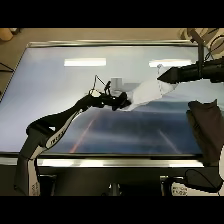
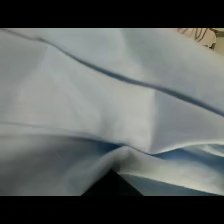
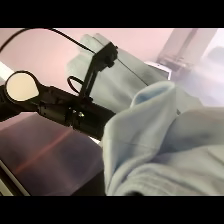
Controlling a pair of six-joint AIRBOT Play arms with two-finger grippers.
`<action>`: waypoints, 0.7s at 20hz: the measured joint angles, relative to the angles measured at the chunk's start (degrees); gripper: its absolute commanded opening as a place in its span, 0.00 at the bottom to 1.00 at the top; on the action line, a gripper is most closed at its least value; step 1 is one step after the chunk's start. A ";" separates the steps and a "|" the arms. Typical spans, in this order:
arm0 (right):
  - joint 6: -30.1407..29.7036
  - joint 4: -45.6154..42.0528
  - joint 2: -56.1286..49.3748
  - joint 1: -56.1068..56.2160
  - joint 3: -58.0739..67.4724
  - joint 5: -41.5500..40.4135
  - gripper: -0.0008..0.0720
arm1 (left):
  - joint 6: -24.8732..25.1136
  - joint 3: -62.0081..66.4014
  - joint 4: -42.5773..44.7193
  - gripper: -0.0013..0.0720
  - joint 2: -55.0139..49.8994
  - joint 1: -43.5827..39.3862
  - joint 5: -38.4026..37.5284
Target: Fold the shirts.
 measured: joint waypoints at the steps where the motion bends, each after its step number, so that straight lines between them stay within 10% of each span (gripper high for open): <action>1: 0.07 -0.07 0.46 0.00 0.00 0.13 0.03 | 0.13 0.00 -0.87 0.05 -0.02 -0.48 0.50; 14: -0.48 10.67 -16.79 21.05 0.00 -25.79 0.04 | -1.44 -0.02 26.16 0.05 35.71 27.58 -0.94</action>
